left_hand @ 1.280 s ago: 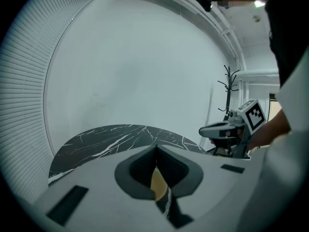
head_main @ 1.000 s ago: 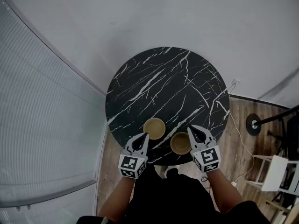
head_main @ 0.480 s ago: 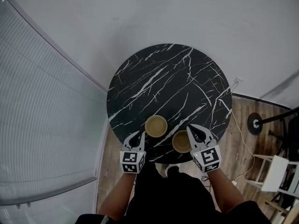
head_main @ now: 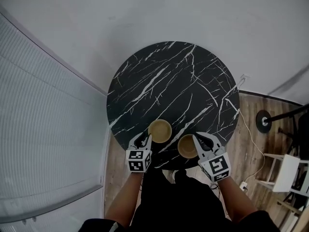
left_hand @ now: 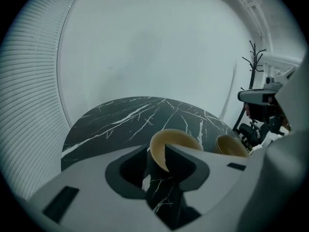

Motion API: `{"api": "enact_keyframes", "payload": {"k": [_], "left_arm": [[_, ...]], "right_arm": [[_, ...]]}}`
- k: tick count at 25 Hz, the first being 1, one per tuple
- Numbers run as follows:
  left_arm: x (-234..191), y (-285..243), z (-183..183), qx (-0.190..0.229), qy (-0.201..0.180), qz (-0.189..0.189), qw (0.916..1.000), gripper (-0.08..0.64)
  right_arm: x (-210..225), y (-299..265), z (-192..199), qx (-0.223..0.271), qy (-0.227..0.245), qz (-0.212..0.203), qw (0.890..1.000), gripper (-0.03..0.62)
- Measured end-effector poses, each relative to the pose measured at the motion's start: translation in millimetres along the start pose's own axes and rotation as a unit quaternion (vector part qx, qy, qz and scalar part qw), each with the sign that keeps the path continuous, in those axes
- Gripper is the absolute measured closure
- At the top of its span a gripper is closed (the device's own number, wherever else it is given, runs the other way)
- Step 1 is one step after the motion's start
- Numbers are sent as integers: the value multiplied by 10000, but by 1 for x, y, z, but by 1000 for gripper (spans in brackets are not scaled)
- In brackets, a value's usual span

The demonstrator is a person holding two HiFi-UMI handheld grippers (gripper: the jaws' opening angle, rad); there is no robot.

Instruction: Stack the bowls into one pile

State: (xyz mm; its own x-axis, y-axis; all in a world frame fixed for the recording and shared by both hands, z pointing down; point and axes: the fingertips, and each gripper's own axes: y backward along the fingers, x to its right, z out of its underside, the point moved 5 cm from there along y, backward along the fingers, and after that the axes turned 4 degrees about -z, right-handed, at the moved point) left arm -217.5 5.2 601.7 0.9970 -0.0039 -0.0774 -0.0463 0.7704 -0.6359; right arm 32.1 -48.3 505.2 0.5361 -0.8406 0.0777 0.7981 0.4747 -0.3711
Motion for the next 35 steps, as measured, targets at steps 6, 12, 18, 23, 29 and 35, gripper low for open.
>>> {"api": "enact_keyframes", "payload": {"k": [6,12,18,23,29,35], "left_arm": [[-8,-24,4,-262,175,101,9995,410],[-11,-40,3,-398,241,200,9987,413],[-10,-51,6,-493,230,232,9983,422],[-10,-54,7,-501,202,216,9983,447],[-6,-54,6,-467,122,164,9987,505],[-8,-53,4,-364,184,106,9991,517]], "right_arm": [[-7,-4,4,-67,-58,-150,9998,583],[-5,-12,0,-150,-30,-237,9996,581],[2,-11,9,-119,-144,-123,9998,582],[7,-10,8,-68,-172,-42,9998,583],[10,-5,9,-111,-181,33,9998,581],[12,-1,10,-174,-189,97,9996,581]]}}
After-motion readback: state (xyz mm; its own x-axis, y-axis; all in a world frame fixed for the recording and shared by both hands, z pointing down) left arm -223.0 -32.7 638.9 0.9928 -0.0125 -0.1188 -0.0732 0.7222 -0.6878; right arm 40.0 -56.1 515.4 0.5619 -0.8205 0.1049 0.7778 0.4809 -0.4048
